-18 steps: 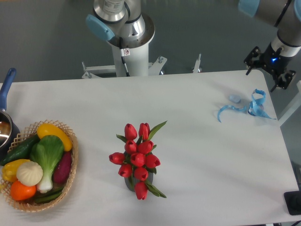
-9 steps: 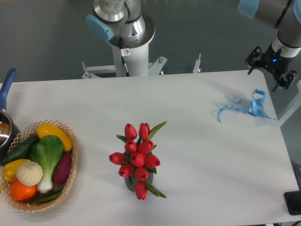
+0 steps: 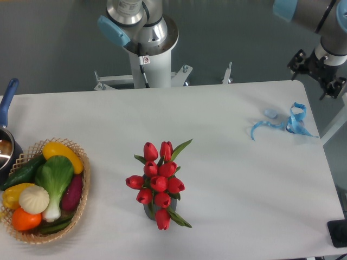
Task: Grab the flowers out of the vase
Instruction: 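Move the open gripper toward the red tulips in the black vase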
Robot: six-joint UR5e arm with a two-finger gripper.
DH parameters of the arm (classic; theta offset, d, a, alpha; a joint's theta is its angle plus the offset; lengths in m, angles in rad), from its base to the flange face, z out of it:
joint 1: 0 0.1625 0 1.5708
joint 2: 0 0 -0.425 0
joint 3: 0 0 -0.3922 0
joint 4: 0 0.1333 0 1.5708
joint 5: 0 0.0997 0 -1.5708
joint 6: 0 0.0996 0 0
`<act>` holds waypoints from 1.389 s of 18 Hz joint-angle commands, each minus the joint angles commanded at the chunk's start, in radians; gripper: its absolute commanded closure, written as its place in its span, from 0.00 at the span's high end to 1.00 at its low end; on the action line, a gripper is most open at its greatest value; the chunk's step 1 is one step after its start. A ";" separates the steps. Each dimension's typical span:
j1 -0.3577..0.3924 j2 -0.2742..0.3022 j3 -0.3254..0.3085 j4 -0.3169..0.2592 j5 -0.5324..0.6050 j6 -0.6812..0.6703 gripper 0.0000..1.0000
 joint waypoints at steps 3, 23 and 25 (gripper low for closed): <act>-0.012 0.032 -0.041 0.005 -0.109 -0.019 1.00; -0.090 0.319 -0.509 0.391 -1.000 -0.105 1.00; -0.142 0.264 -0.508 0.455 -1.003 -0.105 1.00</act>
